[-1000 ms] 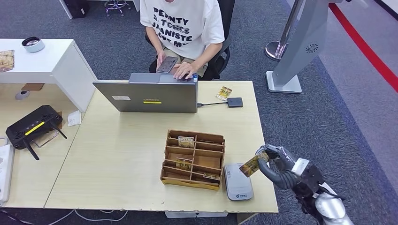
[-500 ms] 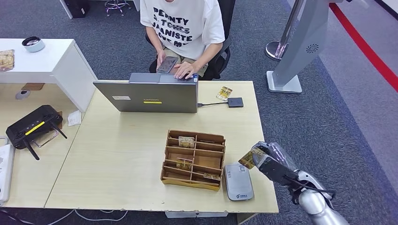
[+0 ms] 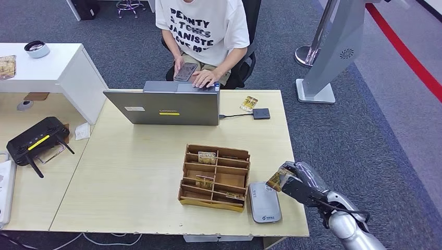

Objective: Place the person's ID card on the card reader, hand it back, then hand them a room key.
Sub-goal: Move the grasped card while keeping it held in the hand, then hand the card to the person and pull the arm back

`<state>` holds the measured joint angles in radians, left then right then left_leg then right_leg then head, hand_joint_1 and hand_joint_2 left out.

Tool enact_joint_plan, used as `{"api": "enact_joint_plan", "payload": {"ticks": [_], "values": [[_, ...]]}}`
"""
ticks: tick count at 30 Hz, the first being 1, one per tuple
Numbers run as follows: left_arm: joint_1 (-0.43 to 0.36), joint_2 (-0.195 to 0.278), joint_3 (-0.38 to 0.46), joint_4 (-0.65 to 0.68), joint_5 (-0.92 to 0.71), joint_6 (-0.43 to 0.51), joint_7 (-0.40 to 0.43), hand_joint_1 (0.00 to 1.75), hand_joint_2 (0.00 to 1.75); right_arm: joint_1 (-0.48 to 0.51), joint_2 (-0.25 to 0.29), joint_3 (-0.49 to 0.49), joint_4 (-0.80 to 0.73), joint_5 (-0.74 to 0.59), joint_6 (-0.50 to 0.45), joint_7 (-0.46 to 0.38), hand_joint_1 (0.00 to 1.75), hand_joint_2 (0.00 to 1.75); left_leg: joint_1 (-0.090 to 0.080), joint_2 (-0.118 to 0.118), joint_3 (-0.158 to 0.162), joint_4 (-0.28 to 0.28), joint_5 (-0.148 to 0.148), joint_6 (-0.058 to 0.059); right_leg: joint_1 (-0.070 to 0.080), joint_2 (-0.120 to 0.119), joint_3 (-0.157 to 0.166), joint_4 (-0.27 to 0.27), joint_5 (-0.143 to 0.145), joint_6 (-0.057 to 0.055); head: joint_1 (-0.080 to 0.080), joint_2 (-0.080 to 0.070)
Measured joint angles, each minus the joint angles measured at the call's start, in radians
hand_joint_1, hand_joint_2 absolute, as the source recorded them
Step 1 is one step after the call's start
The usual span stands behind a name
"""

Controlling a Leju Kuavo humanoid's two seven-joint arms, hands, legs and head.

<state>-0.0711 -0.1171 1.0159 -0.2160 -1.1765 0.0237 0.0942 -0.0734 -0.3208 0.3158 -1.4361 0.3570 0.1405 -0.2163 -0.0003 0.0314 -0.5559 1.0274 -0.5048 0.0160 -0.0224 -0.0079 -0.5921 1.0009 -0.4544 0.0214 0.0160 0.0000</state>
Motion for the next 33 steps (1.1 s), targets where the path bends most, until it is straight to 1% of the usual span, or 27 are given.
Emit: {"api": "enact_joint_plan", "payload": {"ticks": [17, 20, 25, 33], "values": [[0.000, 0.000, 0.000, 0.000, -0.002, -0.001, 0.000, 0.00, 0.00, -0.003, -0.005, 0.010, 0.007, 0.001, 0.000, 0.006, 1.75, 1.75, 0.000, 0.000, 0.000, 0.000, 0.000, 0.000, 0.000, 0.000, 0.000, 0.000, 0.000, 0.000, 0.000, 0.000], [0.000, 0.001, 0.000, 0.000, -0.007, -0.003, 0.000, 0.00, 0.00, -0.003, -0.021, 0.010, 0.007, -0.010, 0.020, 0.010, 1.75, 1.75, 0.000, 0.000, 0.000, 0.000, 0.000, 0.000, 0.000, 0.000, 0.000, 0.000, 0.000, 0.000, 0.000, 0.000], [0.000, 0.004, 0.000, 0.000, -0.013, -0.006, 0.000, 0.00, 0.00, -0.002, -0.071, 0.011, 0.008, -0.067, 0.090, -0.015, 1.75, 1.75, 0.000, 0.000, 0.000, 0.000, 0.000, 0.000, 0.000, 0.000, 0.000, 0.000, 0.000, 0.000, 0.000, 0.000], [0.000, 0.008, 0.000, 0.000, -0.021, -0.009, -0.001, 0.00, 0.00, 0.004, -0.111, 0.021, 0.007, -0.083, 0.118, -0.033, 1.75, 1.75, -0.001, 0.000, 0.000, 0.000, 0.000, 0.000, 0.000, 0.000, 0.000, 0.000, 0.000, 0.000, 0.000, 0.000]]}}
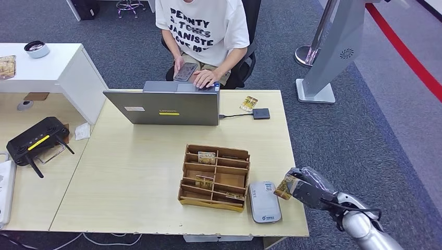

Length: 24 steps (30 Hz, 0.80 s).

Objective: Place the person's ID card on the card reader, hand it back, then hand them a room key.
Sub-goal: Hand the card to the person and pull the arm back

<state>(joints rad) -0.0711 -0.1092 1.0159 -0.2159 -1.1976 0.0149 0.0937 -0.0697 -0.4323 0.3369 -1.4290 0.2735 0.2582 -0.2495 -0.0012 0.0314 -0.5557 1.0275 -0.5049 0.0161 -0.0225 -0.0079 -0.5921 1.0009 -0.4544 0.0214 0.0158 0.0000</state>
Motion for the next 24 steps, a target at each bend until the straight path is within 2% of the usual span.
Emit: {"api": "enact_joint_plan", "payload": {"ticks": [7, 24], "values": [[0.000, 0.000, 0.000, 0.000, -0.008, 0.000, 0.000, 0.00, 0.00, 0.000, -0.016, 0.023, 0.003, -0.005, 0.012, 0.004, 1.75, 1.75, 0.000, 0.000, 0.000, 0.000, 0.000, 0.000, 0.000, 0.000, 0.000, 0.000, 0.000, 0.000, 0.000, 0.000], [-0.001, 0.000, 0.000, 0.000, -0.026, -0.001, 0.000, 0.00, 0.00, -0.029, -0.005, 0.107, 0.036, -0.002, 0.013, 0.009, 1.75, 1.75, 0.000, 0.000, 0.000, 0.000, 0.000, 0.000, 0.000, 0.000, 0.000, 0.000, 0.000, 0.000, 0.000, 0.000]]}}
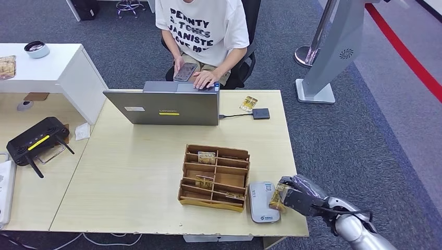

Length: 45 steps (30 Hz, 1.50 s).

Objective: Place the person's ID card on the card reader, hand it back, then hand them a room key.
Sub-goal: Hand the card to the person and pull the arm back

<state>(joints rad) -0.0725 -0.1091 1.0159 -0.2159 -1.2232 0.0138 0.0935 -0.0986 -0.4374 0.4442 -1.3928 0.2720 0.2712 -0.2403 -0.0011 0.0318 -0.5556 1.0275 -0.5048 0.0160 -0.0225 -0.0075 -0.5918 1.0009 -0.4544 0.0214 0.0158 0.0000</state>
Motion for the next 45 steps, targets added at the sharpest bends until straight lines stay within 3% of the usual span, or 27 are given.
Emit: {"api": "enact_joint_plan", "payload": {"ticks": [13, 45], "values": [[-0.002, 0.000, 0.000, 0.000, -0.010, 0.000, 0.002, 0.00, 0.00, -0.108, 0.057, 0.145, 0.084, 0.083, -0.031, 0.070, 1.75, 1.75, 0.000, 0.000, 0.001, 0.000, 0.000, 0.000, 0.000, 0.000, 0.001, 0.000, 0.000, 0.000, 0.000, 0.000], [-0.002, 0.000, -0.001, 0.000, -0.030, -0.002, 0.005, 0.00, 0.00, -0.165, 0.078, 0.241, 0.129, 0.093, -0.065, 0.096, 1.75, 1.75, 0.000, 0.001, 0.004, 0.000, 0.000, 0.000, 0.000, 0.001, 0.004, 0.000, 0.000, 0.000, 0.000, 0.000]]}}
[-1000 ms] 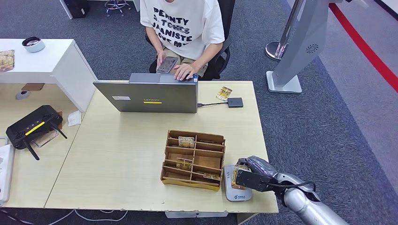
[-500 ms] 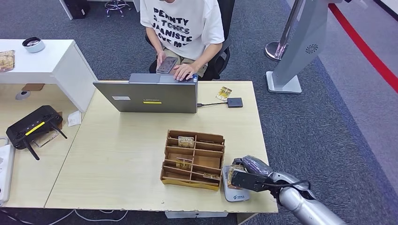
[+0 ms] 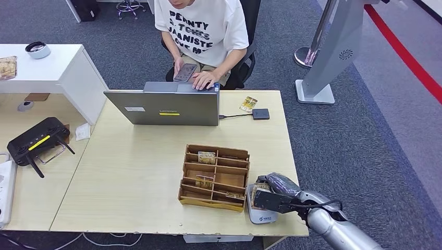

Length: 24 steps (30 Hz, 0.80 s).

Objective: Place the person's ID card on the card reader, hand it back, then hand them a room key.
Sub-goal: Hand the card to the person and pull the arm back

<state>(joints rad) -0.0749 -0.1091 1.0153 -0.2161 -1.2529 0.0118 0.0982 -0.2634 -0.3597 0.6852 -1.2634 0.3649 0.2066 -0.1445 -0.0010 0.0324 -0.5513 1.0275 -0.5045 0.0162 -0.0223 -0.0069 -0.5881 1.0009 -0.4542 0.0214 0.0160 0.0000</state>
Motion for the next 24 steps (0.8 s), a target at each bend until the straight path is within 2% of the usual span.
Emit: {"api": "enact_joint_plan", "payload": {"ticks": [24], "values": [[0.000, 0.000, 0.000, 0.000, -0.005, 0.000, 0.006, 0.00, 0.00, 0.004, -0.002, 0.006, 0.000, 0.000, -0.017, 0.010, 1.75, 1.75, 0.000, 0.000, 0.002, 0.000, 0.000, 0.000, 0.000, 0.000, 0.001, 0.000, 0.000, 0.000, 0.000, 0.000]]}}
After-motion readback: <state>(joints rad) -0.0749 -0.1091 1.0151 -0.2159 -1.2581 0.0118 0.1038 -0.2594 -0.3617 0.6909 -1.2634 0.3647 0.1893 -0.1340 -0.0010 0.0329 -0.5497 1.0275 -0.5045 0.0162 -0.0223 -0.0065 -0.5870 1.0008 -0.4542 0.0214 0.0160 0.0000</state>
